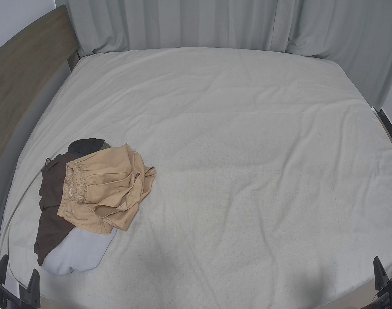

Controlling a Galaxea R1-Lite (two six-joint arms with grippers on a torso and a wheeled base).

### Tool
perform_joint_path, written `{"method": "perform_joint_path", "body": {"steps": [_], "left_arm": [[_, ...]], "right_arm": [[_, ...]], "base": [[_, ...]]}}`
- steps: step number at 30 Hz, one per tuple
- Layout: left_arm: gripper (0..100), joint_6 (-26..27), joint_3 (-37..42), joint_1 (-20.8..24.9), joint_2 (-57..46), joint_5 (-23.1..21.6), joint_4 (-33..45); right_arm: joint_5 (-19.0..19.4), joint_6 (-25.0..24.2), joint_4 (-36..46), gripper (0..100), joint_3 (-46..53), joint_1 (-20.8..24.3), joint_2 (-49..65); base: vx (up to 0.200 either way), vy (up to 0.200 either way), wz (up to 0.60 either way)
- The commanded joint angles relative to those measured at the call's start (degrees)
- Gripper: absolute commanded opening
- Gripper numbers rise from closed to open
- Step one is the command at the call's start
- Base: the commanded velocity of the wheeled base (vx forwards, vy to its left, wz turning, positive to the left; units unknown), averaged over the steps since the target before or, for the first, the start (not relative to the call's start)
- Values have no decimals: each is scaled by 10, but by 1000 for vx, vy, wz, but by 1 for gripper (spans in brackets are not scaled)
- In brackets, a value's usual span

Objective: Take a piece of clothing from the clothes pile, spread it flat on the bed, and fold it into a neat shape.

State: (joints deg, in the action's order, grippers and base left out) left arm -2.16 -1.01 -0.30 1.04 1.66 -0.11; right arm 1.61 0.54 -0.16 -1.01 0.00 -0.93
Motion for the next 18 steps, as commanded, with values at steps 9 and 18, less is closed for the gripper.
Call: {"method": "perform_joint_path", "body": {"steps": [9, 18], "left_arm": [[100, -4, 8, 0, -10, 3, -17], [100, -4, -67, 10, 85, -4, -88]], "right_arm": [[0, -1, 0, 100, 10, 1, 9], [0, -1, 0, 100, 10, 0, 9]], "base": [[0, 0, 0], [0, 0, 0]]}}
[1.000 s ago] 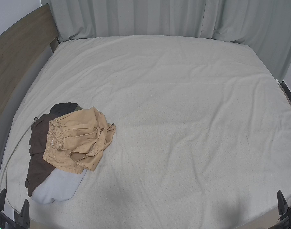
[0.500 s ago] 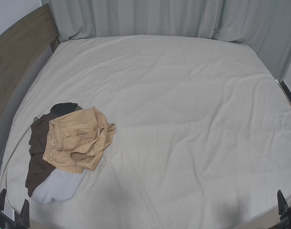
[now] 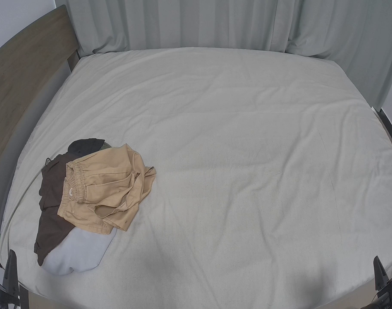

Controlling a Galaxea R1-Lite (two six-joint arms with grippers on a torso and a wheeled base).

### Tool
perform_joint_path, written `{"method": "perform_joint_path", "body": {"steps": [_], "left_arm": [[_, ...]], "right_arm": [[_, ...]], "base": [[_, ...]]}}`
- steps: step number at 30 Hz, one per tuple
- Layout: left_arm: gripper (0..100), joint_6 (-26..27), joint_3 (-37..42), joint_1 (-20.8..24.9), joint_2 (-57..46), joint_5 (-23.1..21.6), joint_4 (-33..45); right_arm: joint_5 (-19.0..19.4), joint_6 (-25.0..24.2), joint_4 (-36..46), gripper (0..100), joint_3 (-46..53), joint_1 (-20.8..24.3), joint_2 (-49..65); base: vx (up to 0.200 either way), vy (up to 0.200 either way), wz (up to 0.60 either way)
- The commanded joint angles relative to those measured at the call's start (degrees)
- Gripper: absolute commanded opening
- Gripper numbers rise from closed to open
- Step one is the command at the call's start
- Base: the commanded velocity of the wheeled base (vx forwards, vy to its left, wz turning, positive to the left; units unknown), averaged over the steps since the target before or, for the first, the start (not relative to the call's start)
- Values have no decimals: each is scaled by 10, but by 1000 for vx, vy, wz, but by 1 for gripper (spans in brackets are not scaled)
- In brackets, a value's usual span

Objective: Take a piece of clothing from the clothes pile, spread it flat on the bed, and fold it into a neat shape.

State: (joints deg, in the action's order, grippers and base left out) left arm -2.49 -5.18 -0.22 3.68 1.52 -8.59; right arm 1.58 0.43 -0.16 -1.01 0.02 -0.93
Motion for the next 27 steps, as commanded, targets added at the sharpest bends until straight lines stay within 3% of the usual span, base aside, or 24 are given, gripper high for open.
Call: {"method": "perform_joint_path", "body": {"steps": [1, 12, 16, 27], "left_arm": [[100, -1, -23, 9, 60, -4, 2], [100, -3, -48, 19, 108, -6, 17], [100, -44, -62, 63, 153, -7, 15], [100, -104, -91, 72, 213, -28, 11]], "right_arm": [[0, 0, 0, 100, 10, 0, 9], [0, 0, 0, 100, 10, 0, 9], [0, -1, 0, 100, 10, 1, 9], [0, -1, 1, 100, 10, 1, 9]], "base": [[0, 0, 0], [0, 0, 0], [0, 0, 0], [0, 0, 0]]}}
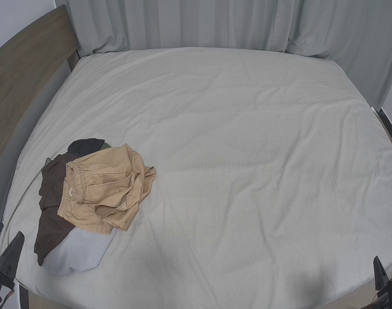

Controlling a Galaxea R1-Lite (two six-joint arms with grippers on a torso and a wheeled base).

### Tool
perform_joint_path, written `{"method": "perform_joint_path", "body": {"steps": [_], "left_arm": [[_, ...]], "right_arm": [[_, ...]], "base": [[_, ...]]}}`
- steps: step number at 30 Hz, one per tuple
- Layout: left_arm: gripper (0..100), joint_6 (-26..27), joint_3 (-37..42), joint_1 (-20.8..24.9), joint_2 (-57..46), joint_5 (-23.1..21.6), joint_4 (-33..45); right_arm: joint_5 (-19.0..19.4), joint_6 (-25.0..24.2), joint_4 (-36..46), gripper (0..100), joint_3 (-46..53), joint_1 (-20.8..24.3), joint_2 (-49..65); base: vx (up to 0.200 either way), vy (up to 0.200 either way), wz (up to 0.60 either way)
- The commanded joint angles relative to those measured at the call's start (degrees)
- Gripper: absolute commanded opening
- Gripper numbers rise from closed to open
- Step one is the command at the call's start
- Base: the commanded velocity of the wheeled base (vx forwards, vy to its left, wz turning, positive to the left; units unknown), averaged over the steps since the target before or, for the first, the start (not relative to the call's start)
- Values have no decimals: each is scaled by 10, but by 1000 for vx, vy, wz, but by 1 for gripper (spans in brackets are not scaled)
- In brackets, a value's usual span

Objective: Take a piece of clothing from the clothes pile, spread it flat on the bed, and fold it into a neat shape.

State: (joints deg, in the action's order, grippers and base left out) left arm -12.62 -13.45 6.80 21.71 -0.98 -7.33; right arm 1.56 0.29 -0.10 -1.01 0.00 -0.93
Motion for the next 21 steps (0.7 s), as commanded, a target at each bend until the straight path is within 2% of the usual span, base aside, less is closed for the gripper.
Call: {"method": "perform_joint_path", "body": {"steps": [1, 9, 13, 21], "left_arm": [[100, -3, -8, 1, 32, -3, -1], [100, -8, -27, 1, 98, -43, -30], [100, -8, -27, 1, 128, -45, -60], [100, -8, -37, 1, 181, -46, -72]], "right_arm": [[0, 1, 0, 100, 10, 1, 9], [0, 1, 0, 100, 10, 1, 9], [0, 1, 0, 100, 10, 1, 9], [0, 1, 0, 100, 10, 1, 9]], "base": [[0, 0, 0], [0, 0, 0], [0, 0, 0], [0, 0, 0]]}}
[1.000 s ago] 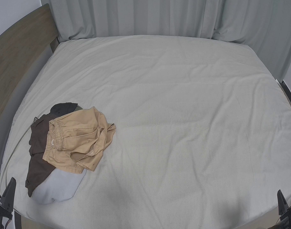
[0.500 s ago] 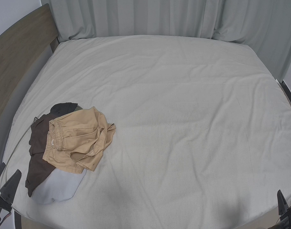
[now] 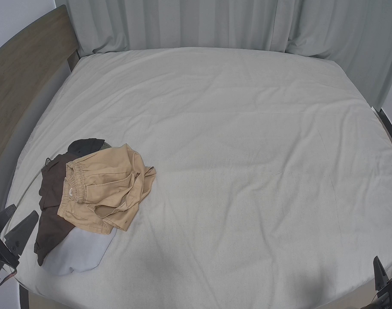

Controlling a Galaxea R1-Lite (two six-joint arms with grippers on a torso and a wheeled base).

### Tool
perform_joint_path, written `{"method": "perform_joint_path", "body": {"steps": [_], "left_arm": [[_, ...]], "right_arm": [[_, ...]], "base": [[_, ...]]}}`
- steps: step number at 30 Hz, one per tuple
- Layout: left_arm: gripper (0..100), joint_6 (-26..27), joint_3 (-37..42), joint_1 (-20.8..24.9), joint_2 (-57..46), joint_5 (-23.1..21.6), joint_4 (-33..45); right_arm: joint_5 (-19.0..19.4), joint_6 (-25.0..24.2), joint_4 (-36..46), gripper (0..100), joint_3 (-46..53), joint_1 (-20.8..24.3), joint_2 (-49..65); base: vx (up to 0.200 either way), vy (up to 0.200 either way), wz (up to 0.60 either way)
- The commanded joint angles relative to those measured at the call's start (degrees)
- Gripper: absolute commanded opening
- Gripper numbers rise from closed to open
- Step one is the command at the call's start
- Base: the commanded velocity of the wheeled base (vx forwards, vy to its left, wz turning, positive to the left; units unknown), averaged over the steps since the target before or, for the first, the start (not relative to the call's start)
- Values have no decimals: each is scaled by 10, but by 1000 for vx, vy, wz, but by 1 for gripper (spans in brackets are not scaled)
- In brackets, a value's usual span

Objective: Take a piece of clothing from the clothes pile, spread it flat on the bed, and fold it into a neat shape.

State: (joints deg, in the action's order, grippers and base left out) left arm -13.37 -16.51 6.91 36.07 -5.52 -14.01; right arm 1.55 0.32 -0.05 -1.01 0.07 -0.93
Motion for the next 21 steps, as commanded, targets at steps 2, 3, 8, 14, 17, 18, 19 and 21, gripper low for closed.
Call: {"method": "perform_joint_path", "body": {"steps": [2, 3, 8, 14, 17, 18, 19, 21], "left_arm": [[100, -1, -6, 0, 50, -1, -11], [100, -1, -6, 0, 55, -3, -14], [100, -14, -6, -4, 79, -37, -17], [100, -15, -7, -4, 109, -42, -29], [100, -15, -6, -4, 138, -43, -63], [100, -15, -6, -4, 143, -43, -66], [100, -15, -6, -4, 154, -44, -76], [100, -15, -6, -4, 166, -54, -84]], "right_arm": [[0, 0, 0, 100, 10, 0, 9], [0, 0, 0, 100, 10, 0, 9], [0, 0, 0, 100, 10, 0, 9], [0, 0, 0, 100, 10, 0, 9], [0, -1, 0, 100, 10, 0, 9], [0, -1, 0, 100, 10, 0, 9], [0, -1, 0, 100, 10, 0, 9], [0, -1, 0, 100, 10, 0, 9]], "base": [[0, 0, 0], [0, 0, 0], [0, 0, 0], [0, 0, 0], [0, 0, 0], [0, 0, 0], [0, 0, 0], [0, 0, 0]]}}
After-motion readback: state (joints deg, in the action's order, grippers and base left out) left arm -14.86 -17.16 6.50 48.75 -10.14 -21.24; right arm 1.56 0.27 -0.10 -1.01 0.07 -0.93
